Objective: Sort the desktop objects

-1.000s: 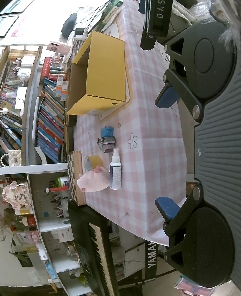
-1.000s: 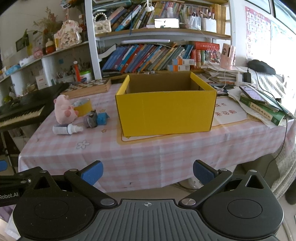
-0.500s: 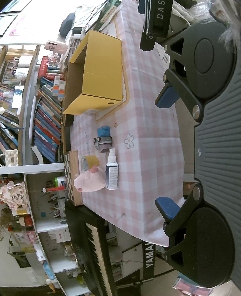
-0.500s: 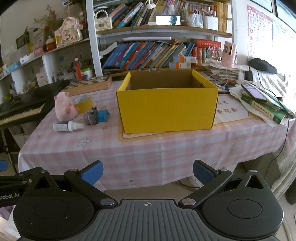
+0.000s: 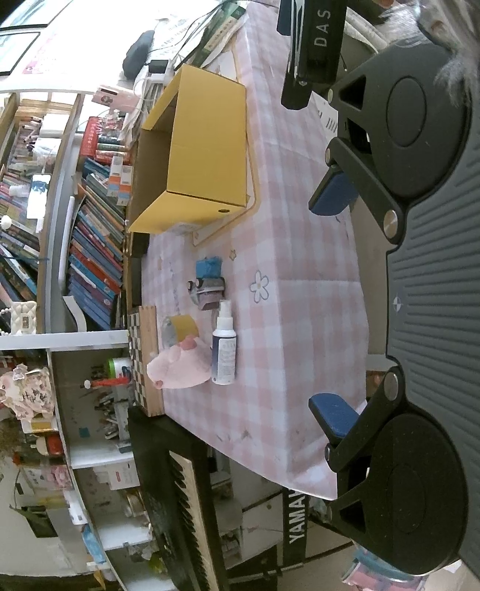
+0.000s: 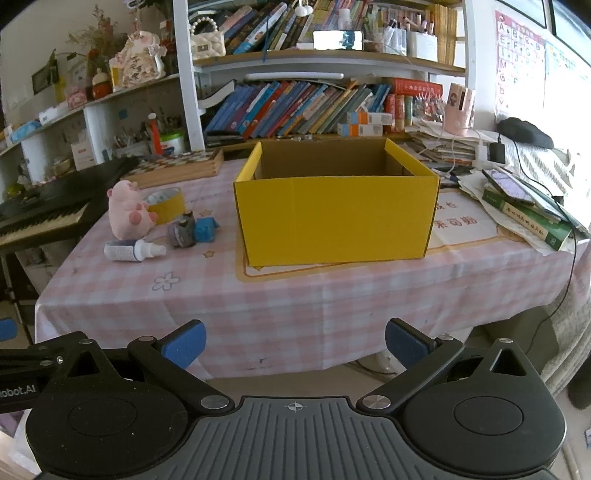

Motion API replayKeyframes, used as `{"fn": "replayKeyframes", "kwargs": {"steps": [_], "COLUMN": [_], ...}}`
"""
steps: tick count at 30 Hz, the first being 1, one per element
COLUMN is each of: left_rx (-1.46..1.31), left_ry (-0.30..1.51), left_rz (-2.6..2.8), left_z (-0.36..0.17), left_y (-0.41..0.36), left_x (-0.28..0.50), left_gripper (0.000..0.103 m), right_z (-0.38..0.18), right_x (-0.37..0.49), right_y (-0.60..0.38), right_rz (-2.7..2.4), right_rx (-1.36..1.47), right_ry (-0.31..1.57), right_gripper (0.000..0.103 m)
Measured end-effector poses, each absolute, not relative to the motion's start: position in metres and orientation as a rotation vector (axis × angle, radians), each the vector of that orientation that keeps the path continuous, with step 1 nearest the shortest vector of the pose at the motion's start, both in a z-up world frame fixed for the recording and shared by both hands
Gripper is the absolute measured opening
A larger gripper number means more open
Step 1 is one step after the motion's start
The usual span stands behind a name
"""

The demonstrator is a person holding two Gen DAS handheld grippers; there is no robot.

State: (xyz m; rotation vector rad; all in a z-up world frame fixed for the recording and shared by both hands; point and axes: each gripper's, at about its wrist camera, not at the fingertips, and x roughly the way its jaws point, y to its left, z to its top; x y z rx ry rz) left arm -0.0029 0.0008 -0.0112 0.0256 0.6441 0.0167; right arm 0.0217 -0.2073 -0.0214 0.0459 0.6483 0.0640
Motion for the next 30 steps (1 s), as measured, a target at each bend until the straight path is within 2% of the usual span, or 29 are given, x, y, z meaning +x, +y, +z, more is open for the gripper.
{"fn": "replayKeyframes", "kwargs": {"steps": [30], "left_rx": [0.059], "left_ry": [0.638], "left_rz": [0.002], "left_z": [-0.009], "left_y": [0.011], "left_x": [0.002], "left_gripper": [0.103], "right_z": [-0.021], "right_x": [0.033], "right_y": [-0.185], "right_rz": [0.073], "right_rx": [0.028], "right_ry": [0.652], "right_gripper": [0.103]}}
